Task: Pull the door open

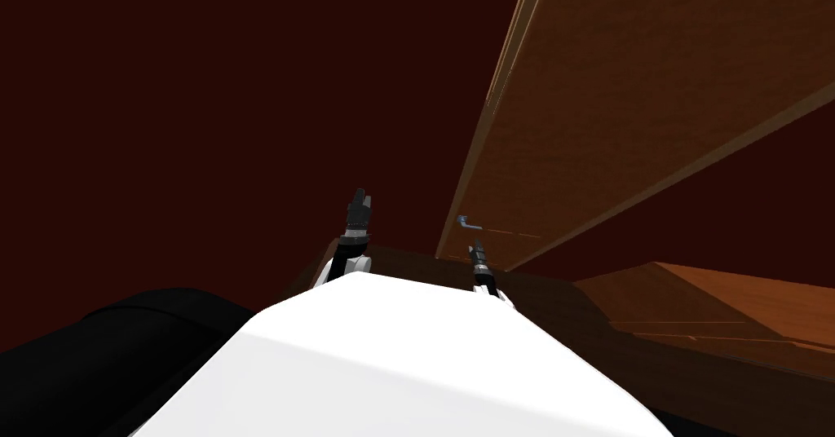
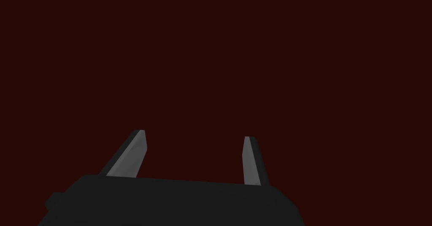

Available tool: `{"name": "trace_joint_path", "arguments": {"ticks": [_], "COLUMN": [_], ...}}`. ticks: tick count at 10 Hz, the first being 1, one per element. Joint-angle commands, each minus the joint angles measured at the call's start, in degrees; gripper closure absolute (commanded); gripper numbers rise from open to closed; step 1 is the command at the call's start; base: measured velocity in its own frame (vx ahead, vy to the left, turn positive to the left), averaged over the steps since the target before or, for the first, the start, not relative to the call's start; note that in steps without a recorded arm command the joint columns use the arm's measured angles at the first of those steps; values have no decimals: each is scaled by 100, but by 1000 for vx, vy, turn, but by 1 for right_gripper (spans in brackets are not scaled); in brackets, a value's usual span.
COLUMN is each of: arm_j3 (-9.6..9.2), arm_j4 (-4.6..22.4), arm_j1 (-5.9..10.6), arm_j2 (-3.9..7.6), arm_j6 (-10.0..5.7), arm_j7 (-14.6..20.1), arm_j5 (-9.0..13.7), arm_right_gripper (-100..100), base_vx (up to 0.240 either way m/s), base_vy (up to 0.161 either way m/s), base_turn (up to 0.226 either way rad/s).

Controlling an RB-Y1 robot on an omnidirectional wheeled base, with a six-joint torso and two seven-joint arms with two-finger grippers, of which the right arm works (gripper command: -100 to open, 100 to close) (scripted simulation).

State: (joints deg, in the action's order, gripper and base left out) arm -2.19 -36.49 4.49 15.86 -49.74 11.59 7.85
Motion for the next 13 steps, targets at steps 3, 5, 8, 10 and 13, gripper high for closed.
{"name": "trace_joint_path", "arguments": {"ticks": [3,5,8,10,13], "arm_j3": [-4,136,393,528,484], "arm_j4": [260,375,559,655,598], "arm_j1": [104,70,-4,-42,-45], "arm_j2": [20,80,186,242,239], "arm_j6": [-67,-148,-285,-356,-322], "arm_j7": [37,62,99,119,125], "arm_j5": [20,83,196,256,237], "arm_right_gripper": [-100,-100,-100,-100,100], "base_vx": [13,163,188,201,14], "base_vy": [-36,-11,-17,-33,-4], "base_turn": [81,165,215,232,-2]}}
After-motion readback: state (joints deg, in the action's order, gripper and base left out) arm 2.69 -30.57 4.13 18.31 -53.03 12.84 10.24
